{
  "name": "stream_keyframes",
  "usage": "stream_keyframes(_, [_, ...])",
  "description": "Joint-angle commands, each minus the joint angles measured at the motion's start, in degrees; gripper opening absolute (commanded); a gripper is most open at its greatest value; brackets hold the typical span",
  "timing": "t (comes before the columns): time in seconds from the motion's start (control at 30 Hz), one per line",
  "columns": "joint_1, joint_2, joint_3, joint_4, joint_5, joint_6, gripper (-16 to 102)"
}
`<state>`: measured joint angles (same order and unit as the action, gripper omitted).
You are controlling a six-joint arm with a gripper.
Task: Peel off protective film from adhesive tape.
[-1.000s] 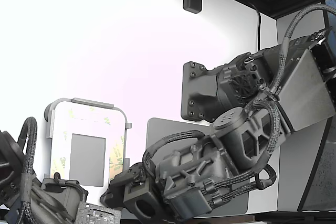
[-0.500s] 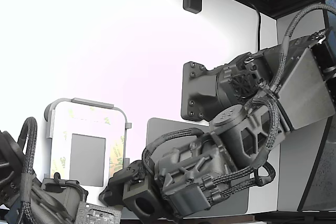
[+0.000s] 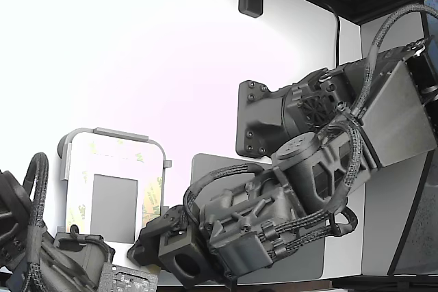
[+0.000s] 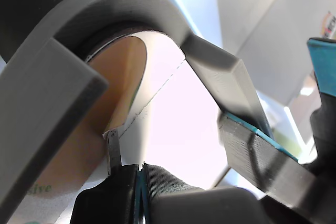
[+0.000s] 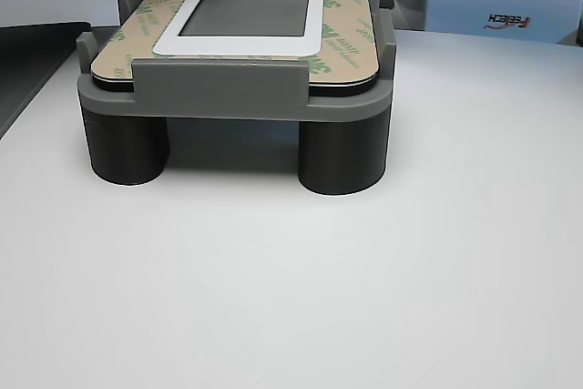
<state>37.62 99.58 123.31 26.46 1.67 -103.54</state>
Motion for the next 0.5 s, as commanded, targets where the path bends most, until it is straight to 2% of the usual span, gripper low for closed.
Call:
stream_keyframes(0.0, [-1.05, 0.79, -0.44, 0.26, 0.0, -0.26, -11])
stream_keyframes(0.47, [-1.93, 2.29, -1.32, 2.2, 0.26, -1.32, -11])
